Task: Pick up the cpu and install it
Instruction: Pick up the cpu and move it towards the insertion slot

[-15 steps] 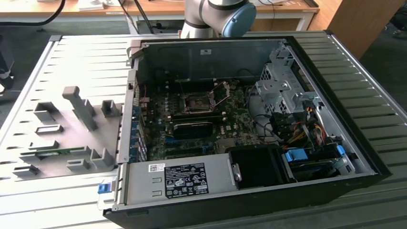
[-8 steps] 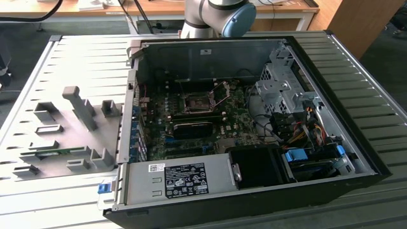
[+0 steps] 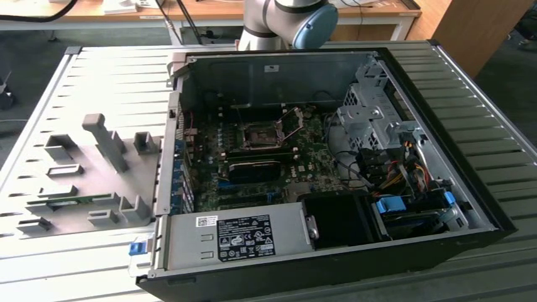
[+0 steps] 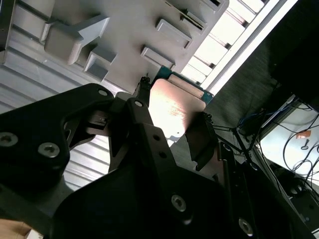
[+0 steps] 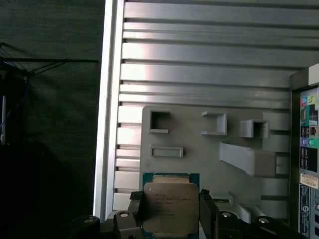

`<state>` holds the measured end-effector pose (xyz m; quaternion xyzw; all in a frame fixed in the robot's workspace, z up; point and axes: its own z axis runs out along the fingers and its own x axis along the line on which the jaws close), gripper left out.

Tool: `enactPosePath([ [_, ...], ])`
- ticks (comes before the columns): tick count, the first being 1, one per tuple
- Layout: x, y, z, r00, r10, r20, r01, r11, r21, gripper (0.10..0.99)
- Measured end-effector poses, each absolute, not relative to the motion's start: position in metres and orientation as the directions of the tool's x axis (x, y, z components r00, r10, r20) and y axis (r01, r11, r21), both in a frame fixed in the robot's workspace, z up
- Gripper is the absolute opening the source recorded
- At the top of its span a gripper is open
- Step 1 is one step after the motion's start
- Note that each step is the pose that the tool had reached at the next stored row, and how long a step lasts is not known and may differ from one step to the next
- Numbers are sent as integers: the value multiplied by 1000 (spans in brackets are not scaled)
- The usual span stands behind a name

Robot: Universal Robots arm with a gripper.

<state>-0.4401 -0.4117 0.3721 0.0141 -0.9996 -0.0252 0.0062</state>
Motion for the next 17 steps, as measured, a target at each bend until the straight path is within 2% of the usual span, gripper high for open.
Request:
enactPosePath([
  [17,-440,-412,388,-1000,-29,12,-28,998,51,541],
])
